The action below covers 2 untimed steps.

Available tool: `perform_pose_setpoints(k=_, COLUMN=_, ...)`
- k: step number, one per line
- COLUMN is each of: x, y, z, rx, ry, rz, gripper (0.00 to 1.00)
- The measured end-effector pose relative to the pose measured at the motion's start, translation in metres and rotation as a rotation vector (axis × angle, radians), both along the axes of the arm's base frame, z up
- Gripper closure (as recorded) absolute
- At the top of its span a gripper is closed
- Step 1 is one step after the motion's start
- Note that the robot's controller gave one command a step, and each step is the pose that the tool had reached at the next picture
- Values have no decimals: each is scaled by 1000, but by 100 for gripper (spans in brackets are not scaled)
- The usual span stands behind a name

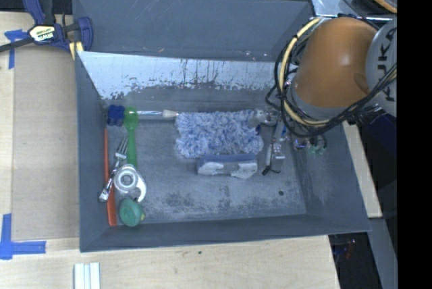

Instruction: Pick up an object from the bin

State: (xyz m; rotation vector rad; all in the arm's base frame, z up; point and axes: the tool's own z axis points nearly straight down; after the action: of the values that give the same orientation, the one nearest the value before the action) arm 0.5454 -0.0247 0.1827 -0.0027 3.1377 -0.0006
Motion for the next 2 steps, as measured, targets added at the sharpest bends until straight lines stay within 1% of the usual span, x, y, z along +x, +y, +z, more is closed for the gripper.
perform_pose_setpoints(k=1, x=0, y=0, z=0, rx=0, ry=0, rz=0, gripper=0)
perform_pose_setpoints(k=2, x=-15, y=7, z=-51, rx=0, ry=3, rz=239, gripper=0)
